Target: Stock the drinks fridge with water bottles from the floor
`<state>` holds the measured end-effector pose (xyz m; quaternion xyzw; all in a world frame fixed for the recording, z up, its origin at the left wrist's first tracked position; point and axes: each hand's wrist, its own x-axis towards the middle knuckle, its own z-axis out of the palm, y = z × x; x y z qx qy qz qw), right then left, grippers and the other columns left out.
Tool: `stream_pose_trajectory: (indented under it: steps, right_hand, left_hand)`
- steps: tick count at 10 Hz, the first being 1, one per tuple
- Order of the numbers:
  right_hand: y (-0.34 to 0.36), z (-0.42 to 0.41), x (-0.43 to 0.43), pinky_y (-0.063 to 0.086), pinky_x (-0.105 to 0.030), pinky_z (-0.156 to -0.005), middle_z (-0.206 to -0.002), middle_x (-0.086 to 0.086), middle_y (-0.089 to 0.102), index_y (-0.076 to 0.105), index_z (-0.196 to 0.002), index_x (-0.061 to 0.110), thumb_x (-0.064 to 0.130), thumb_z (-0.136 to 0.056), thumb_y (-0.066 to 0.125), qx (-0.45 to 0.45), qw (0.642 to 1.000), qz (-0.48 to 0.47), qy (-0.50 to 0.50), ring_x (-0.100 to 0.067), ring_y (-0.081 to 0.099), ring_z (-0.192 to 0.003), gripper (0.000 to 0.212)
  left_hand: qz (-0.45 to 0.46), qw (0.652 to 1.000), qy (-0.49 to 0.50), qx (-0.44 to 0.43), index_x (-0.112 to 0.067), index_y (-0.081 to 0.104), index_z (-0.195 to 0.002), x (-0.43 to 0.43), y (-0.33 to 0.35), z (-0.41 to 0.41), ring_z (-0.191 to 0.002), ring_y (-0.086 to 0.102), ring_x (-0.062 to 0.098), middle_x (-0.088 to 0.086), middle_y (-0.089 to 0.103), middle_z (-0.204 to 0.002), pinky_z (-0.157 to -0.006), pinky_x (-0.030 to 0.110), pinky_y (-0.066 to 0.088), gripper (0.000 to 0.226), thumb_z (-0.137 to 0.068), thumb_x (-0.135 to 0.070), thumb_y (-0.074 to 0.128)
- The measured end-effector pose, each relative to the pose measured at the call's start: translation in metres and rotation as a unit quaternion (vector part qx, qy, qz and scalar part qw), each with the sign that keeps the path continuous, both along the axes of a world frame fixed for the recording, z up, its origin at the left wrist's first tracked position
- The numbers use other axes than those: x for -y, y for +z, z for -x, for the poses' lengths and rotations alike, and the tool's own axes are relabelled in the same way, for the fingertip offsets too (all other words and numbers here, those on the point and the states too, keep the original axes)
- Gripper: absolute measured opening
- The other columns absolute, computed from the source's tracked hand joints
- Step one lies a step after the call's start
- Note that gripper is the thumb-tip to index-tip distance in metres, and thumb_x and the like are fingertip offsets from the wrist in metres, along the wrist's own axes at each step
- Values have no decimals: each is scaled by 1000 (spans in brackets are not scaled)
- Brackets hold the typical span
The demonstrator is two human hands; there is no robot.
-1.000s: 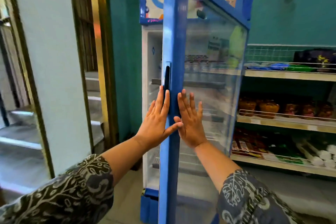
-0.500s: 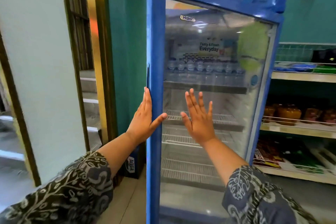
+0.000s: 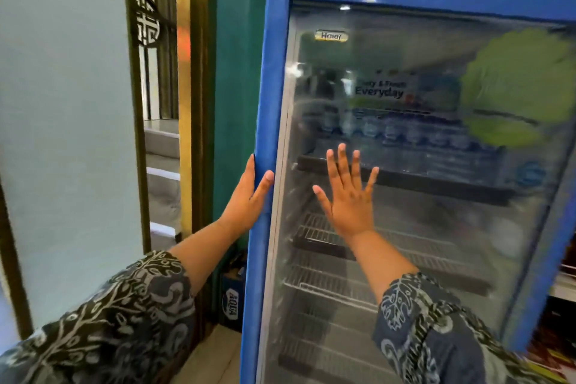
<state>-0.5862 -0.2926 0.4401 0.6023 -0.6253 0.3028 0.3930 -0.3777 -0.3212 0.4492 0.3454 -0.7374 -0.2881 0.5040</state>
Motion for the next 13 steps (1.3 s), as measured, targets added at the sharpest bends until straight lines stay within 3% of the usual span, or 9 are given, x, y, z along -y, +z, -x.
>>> stream_pose_trajectory:
  steps: [1,3,5,7,8,9,10,11,13]
  right_hand:
    - [-7,9,27,-10,-56,-113,-157,5,-17,3,-150,23,60,-94,18,-8,1000,9,-19,-19,-14,-146,69]
    - [-11,24,67,-6,-56,-114,-158,3,-12,5,-151,22,61,-93,21,-14,998,5,-62,-19,-14,-146,72]
    - [-20,32,90,-3,-57,-114,-158,2,-14,3,-151,22,65,-93,16,-23,993,11,-115,-20,-12,-146,73]
    - [-24,35,95,0,-58,-113,-158,2,-13,3,-151,22,65,-93,19,-37,990,31,-132,-21,-10,-146,74]
    - [-24,32,95,-3,-57,-113,-158,2,-14,2,-151,22,64,-93,18,-36,988,29,-147,-22,-11,-146,73]
    - [-20,28,91,-9,-55,-114,-157,2,-18,-4,-150,22,64,-92,15,-28,990,2,-139,-22,-15,-146,74]
    - [-14,19,79,-10,-54,-114,-157,2,-20,-7,-150,23,65,-91,7,5,986,-68,-150,-23,-15,-145,74]
    - [4,8,54,-6,-51,-117,-155,4,-25,-15,-148,26,66,-88,3,32,975,-167,-142,-23,-20,-144,75]
    - [22,-14,-10,2,-51,-118,-159,6,-13,-3,-151,24,52,-99,19,96,932,-336,-99,-18,-10,-147,64]
  left_hand:
    - [-34,999,-19,0,-17,6,-152,35,7,7,-145,17,13,-2,15,-158,-120,33,14,70,-95,-50,30]
    - [-51,997,-60,20,-17,4,-151,89,10,27,-145,11,7,-7,8,-158,-108,14,9,64,-99,-41,33]
    - [60,991,-77,92,-17,-18,-146,126,-16,44,-142,-11,2,-14,-23,-149,-120,29,1,81,-93,-51,32]
    - [288,894,120,323,-7,-8,-149,147,-48,41,-146,-8,18,6,-16,-156,-117,36,-2,89,-88,-71,6]
    - [310,869,145,357,-9,-5,-150,158,-49,35,-145,-16,13,2,-20,-157,-115,38,-2,85,-90,-69,6]
    - [340,838,163,394,-11,0,-150,162,-45,27,-146,-14,16,2,-14,-158,-115,40,-4,87,-88,-71,4]
    - [310,827,177,435,-10,9,-150,152,-39,23,-147,9,22,5,10,-159,-115,44,-1,90,-86,-72,-3]
    - [292,808,165,484,-14,-11,-147,132,-16,18,-146,0,23,4,-6,-158,-116,47,-4,90,-80,-74,-7]
    - [261,767,143,568,-25,-15,-148,83,18,3,-144,-20,21,-2,-19,-157,-111,54,-17,68,-95,-59,11]
